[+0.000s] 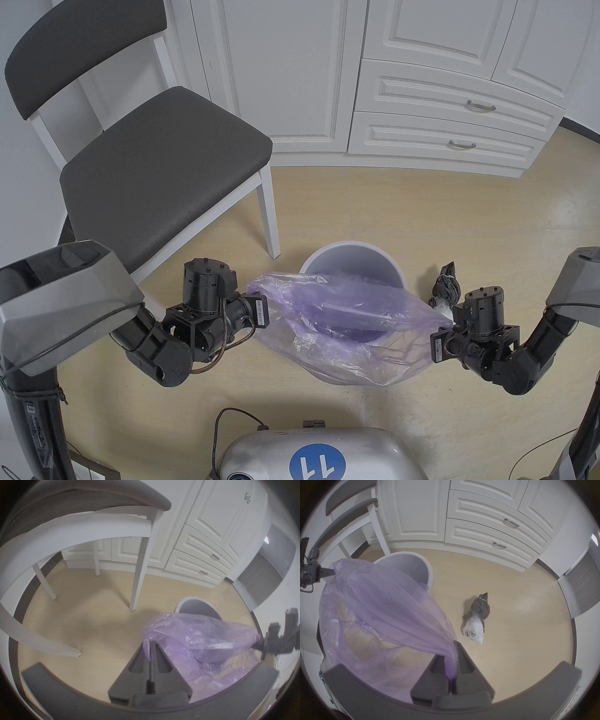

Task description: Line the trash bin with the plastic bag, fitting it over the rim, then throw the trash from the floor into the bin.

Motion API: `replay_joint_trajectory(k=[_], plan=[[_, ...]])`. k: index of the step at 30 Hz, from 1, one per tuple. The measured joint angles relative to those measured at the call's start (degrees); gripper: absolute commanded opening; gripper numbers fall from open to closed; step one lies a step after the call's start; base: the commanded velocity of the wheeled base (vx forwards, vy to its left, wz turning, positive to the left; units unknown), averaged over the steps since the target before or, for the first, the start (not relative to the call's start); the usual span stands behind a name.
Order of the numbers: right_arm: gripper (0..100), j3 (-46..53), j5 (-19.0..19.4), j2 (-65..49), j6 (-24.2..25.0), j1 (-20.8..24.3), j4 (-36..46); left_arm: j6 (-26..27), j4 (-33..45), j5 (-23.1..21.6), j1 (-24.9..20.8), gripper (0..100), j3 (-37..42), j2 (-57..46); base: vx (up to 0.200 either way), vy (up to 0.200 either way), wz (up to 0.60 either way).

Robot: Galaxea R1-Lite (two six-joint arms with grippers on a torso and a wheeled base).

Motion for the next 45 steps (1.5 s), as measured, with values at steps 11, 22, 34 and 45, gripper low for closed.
replay_joint_trajectory(k=[11,22,34,45], plan=[[0,-4.71,-1.78,7.5,3.78,0.16,-8.73,-8.24,-3.22,7.09,0.06,0,-9.59,5.36,0.0,0.0,0.0],[0,-4.55,-2.08,8.24,3.8,0.39,-12.11,-9.09,-8.23,7.01,-0.28,0,-8.46,3.91,0.0,0.0,0.0],[0,-5.78,-2.15,13.9,3.43,0.24,-16.62,-9.23,-9.74,7.17,-0.06,0,-11.45,10.08,0.0,0.0,0.0],[0,-4.79,-2.13,14.19,3.18,-0.09,-16.62,-9.17,-9.58,6.95,-0.22,0,-8.91,7.17,0.0,0.0,0.0]])
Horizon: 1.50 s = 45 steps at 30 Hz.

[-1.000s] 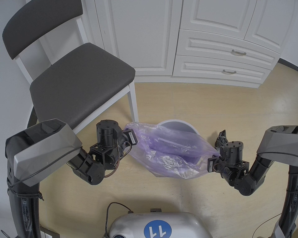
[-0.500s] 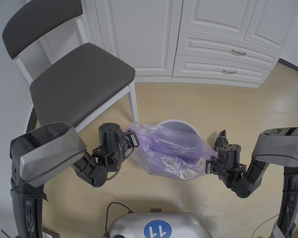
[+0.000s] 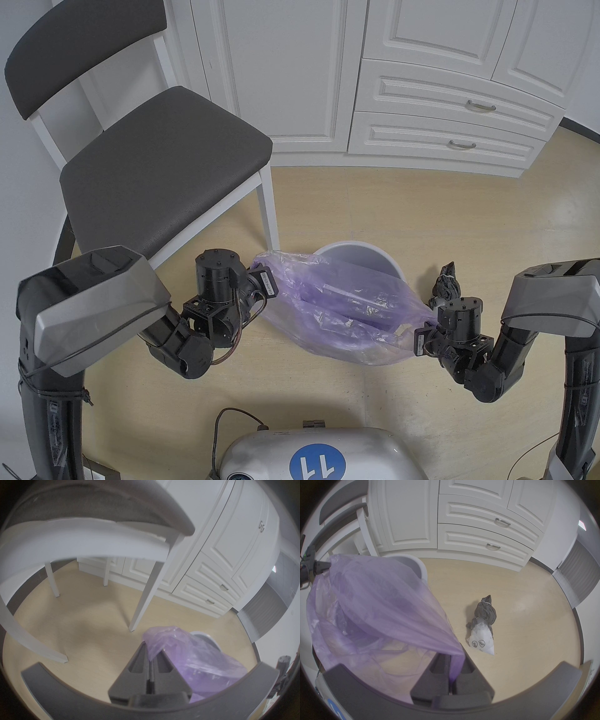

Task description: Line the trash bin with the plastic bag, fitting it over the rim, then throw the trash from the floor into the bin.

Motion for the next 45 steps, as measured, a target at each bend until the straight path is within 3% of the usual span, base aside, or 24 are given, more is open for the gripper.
replay_joint_trajectory(k=[8,14,36,45], plan=[[0,1.27,-0.17,-2.8,-0.46,0.94,-1.23,-0.8,-3.66,-0.46,-1.16,0,2.18,-5.57,0.0,0.0,0.0],[0,1.33,-0.45,-4.21,-1.27,-1.74,-1.51,-1.82,-7.96,-0.51,-1.55,0,1.38,-2.84,0.0,0.0,0.0],[0,1.99,-0.52,0.69,-5.13,-2.97,-0.2,-2.04,-2.18,-0.6,-1.33,0,-2.01,6.69,0.0,0.0,0.0],[0,0.52,-1.82,1.06,-4.4,-3.34,-1.8,-4.52,-7.79,-0.6,-1.33,0,-1.73,5.18,0.0,0.0,0.0]])
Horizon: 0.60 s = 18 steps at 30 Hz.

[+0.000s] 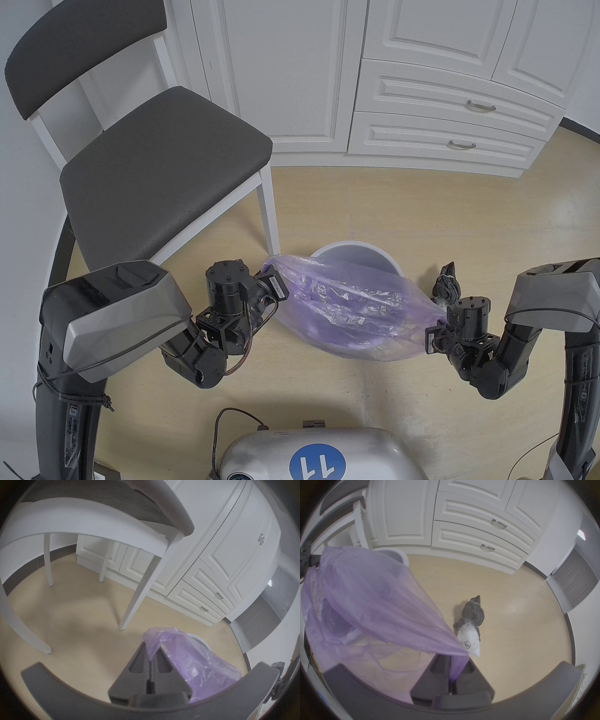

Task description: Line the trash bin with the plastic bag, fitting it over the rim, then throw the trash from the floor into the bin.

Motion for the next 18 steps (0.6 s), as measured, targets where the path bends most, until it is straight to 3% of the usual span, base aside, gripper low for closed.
replay_joint_trajectory(k=[10,18], plan=[[0,-3.34,-2.08,0.49,0.68,-2.12,-1.8,-6.84,-3.01,0.02,-1.73,0,-1.9,1.76,0.0,0.0,0.0],[0,-3.94,-2.05,0.44,1.0,-4.24,-1.82,-7.41,-6.0,0.16,-2.21,0,-2.04,2.28,0.0,0.0,0.0]])
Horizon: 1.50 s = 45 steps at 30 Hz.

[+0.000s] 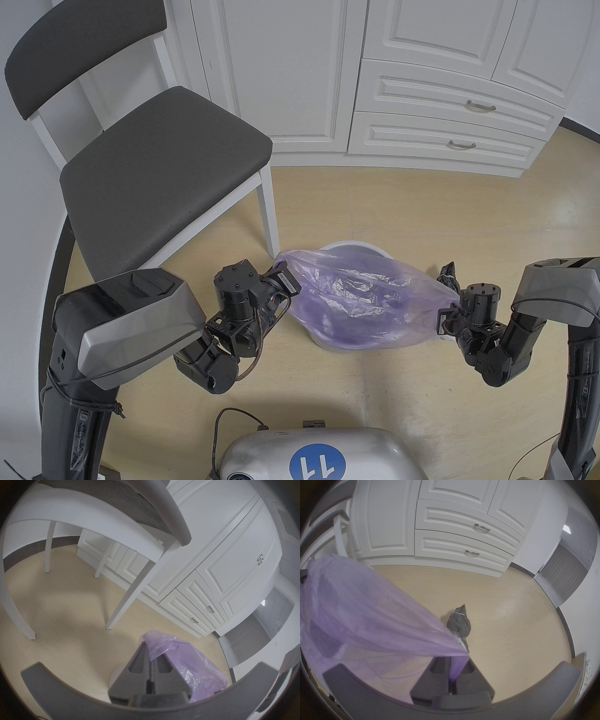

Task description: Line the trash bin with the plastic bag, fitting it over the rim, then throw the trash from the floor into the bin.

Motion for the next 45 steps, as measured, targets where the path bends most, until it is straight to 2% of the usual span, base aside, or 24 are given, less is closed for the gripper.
replay_joint_trajectory(k=[7,17,24,36,37,42,45], plan=[[0,0.72,0.41,-1.38,-0.11,-0.68,0.22,0.84,-0.6,0.0,-0.33,0,0.99,-0.24,0.0,0.0,0.0],[0,2.3,0.35,1.24,0.15,3.47,-0.27,5.58,5.63,0.02,0.28,0,1.9,-0.18,0.0,0.0,0.0],[0,3.3,0.51,1.77,0.11,4.11,-0.35,9.35,10.42,-0.05,1.52,0,3.61,-1.76,0.0,0.0,0.0],[0,5.73,1.54,0.46,-0.07,4.46,-0.27,11.82,11.5,-1.72,1.8,0,6.64,-3.41,0.0,0.0,0.0],[100,5.84,1.83,0.4,-0.07,4.47,-0.27,11.82,11.47,-1.78,1.8,0,6.8,-3.46,0.0,0.0,0.0],[100,6.64,2.29,-0.28,-0.21,4.41,-0.21,11.85,11.22,-1.85,1.99,0,7.05,-3.63,0.0,0.0,0.0],[100,8.13,3.85,-1.61,-0.38,4.41,0.01,11.85,11.08,-1.87,2.02,0,7.16,-3.88,0.0,0.0,0.0]])
